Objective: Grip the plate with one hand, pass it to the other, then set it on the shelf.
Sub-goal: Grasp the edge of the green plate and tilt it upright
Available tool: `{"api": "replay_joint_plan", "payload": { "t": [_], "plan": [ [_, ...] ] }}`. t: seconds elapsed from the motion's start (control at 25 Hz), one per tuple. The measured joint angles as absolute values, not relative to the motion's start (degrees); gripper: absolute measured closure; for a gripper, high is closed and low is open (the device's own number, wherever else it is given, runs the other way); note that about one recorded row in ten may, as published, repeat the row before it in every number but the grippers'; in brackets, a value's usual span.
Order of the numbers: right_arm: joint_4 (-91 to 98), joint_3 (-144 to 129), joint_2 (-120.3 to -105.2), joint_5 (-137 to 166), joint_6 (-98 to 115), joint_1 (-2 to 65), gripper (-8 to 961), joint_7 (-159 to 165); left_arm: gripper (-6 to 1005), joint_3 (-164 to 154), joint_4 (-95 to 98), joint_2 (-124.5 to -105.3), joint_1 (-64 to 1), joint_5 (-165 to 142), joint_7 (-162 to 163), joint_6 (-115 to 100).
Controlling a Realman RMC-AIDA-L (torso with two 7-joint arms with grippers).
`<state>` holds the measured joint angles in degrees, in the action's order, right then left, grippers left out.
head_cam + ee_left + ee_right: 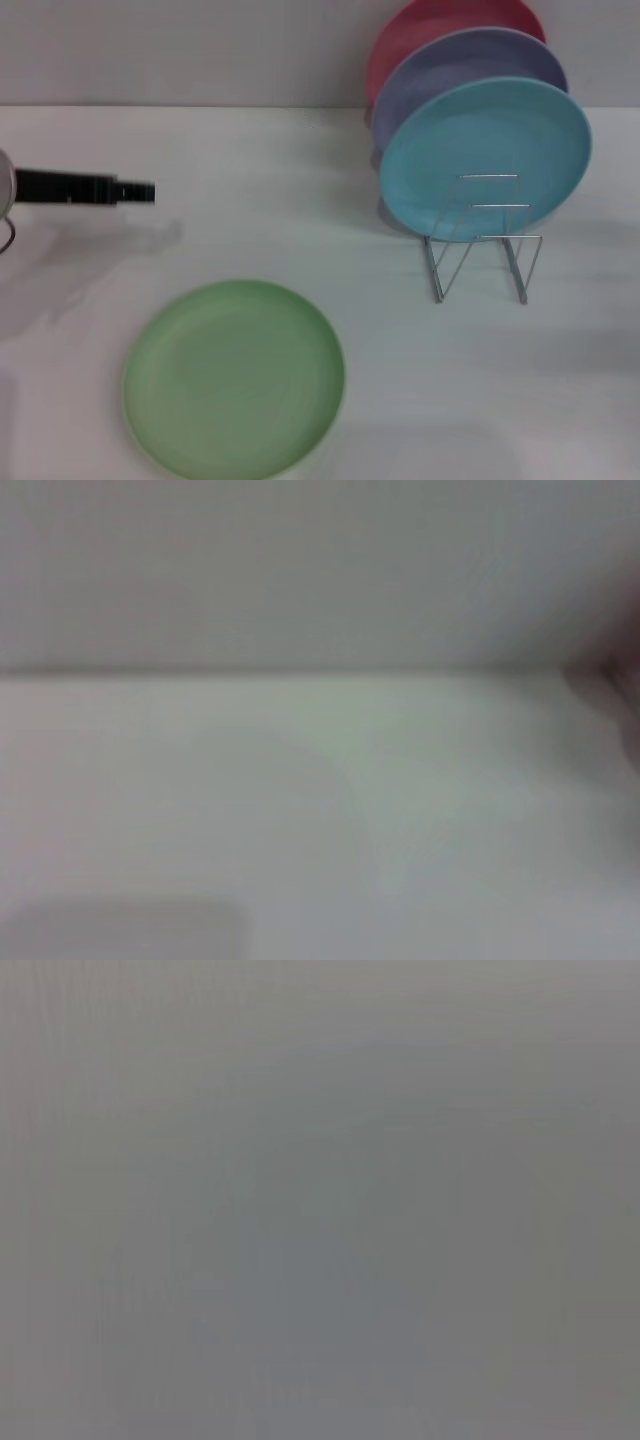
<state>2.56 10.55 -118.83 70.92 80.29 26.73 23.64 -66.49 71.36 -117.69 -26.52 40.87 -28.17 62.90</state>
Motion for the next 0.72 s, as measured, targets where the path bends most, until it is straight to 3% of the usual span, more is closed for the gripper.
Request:
{"api": "replay_joint_plan", "payload": {
  "t": [0.32, 0.72],
  "plan": [
    [3.9, 10.1, -118.73, 71.2, 79.8, 28.3, 228, 23.6, 192, -66.3, 76.2, -117.89, -24.5, 36.8, -27.7, 81.6],
    [6.1, 10.1, -118.50, 71.1, 77.1, 30.4, 228, 23.6, 191, -66.8, 76.8, -118.03, -24.6, 36.4, -19.4, 87.3]
  ]
}}
